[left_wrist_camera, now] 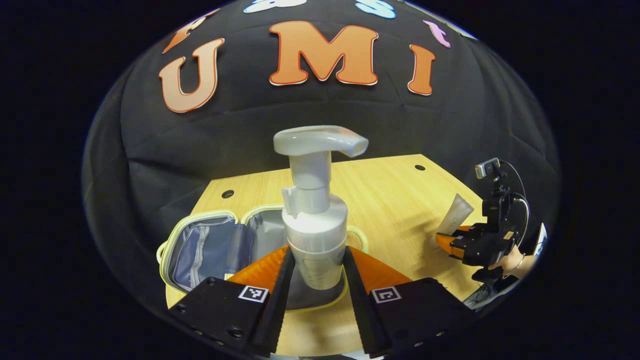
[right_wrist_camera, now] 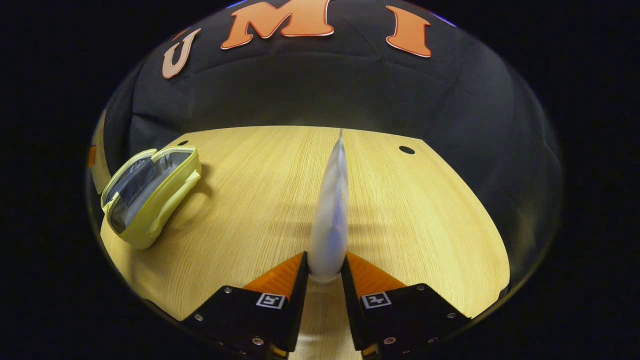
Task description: First open the suitcase, pack the skin care products into it, and then close the suitcase.
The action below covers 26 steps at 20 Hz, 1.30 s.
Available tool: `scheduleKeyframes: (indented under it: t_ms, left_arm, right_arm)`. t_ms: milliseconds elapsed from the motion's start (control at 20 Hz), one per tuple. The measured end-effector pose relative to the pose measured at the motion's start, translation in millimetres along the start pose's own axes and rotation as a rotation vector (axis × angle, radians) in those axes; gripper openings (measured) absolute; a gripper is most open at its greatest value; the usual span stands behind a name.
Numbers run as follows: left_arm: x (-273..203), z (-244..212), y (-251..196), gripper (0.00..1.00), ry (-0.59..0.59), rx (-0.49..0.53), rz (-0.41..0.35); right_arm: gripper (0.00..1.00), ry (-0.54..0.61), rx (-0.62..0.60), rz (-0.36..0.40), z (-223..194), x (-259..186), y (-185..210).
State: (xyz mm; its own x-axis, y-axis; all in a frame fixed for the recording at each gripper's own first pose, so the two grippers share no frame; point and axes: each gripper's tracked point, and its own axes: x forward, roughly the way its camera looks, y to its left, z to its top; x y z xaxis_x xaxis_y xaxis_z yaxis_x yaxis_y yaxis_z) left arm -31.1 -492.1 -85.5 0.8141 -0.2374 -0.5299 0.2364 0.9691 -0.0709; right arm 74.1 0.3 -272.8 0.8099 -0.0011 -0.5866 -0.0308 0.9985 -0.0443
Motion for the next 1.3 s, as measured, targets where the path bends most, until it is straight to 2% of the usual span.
scheduleKeyframes:
  t_ms: [100, 150, 200, 250, 300, 550, 650, 700, 750, 850, 900, 950, 1150, 1300]
  left_arm:
    - [-2.1, -7.5, 4.4, 0.6, 0.034, -0.02, -0.05]
    - [-2.9, -12.4, 9.6, 0.6, 0.067, -0.022, -0.075]
    - [-5.6, -16.5, 18.2, 0.6, 0.096, -0.02, -0.096]
    - [-5.9, -18.2, 27.4, 0.6, 0.125, -0.012, -0.113]
    - [-6.5, -20.8, 38.7, 0.6, 0.155, -0.001, -0.123]
    - [4.8, -34.7, 93.6, 0.6, 0.369, 0.08, -0.184]
    - [11.5, -44.2, 102.4, 0.6, 0.472, 0.094, -0.226]
    - [17.7, -48.4, 103.5, 0.61, 0.522, 0.103, -0.247]
    - [24.3, -52.2, 104.0, 0.61, 0.573, 0.111, -0.269]
    - [42.1, -56.8, 103.4, 0.61, 0.641, 0.12, -0.307]
    - [55.3, -61.0, 101.1, 0.61, 0.668, 0.113, -0.317]
    - [67.6, -63.4, 99.4, 0.61, 0.689, 0.102, -0.321]
    - [110.6, -88.2, 102.2, 0.6, 0.772, 0.098, -0.306]
    - [125.7, -110.2, 106.4, 0.61, 0.819, 0.093, -0.29]
  right_arm:
    - [0.32, 0.02, 0.037, 0.023, 5.5, -9.6, 8.2]
    - [0.31, 0.029, 0.052, 0.033, 9.4, -14.5, 13.6]
    - [0.35, 0.035, 0.064, 0.046, 14.8, -20.7, 20.1]
    - [0.31, 0.043, 0.071, 0.058, 20.1, -27.1, 27.5]
    - [0.35, 0.047, 0.078, 0.067, 24.9, -33.1, 35.1]
    - [0.35, 0.064, 0.142, 0.127, 46.3, -65.5, 82.8]
    - [0.35, 0.065, 0.166, 0.146, 51.5, -76.3, 97.9]
    - [0.31, 0.063, 0.168, 0.147, 53.3, -81.7, 102.8]
    - [0.35, 0.067, 0.168, 0.147, 52.3, -85.9, 107.6]
    - [0.35, 0.072, 0.182, 0.145, 50.2, -94.1, 111.4]
    - [0.4, 0.077, 0.191, 0.142, 49.6, -97.2, 113.8]
    - [0.35, 0.082, 0.199, 0.136, 46.0, -99.7, 112.9]
    - [0.35, 0.113, 0.228, 0.097, 34.4, -105.1, 103.9]
    - [0.35, 0.126, 0.24, 0.077, 30.1, -108.8, 94.9]
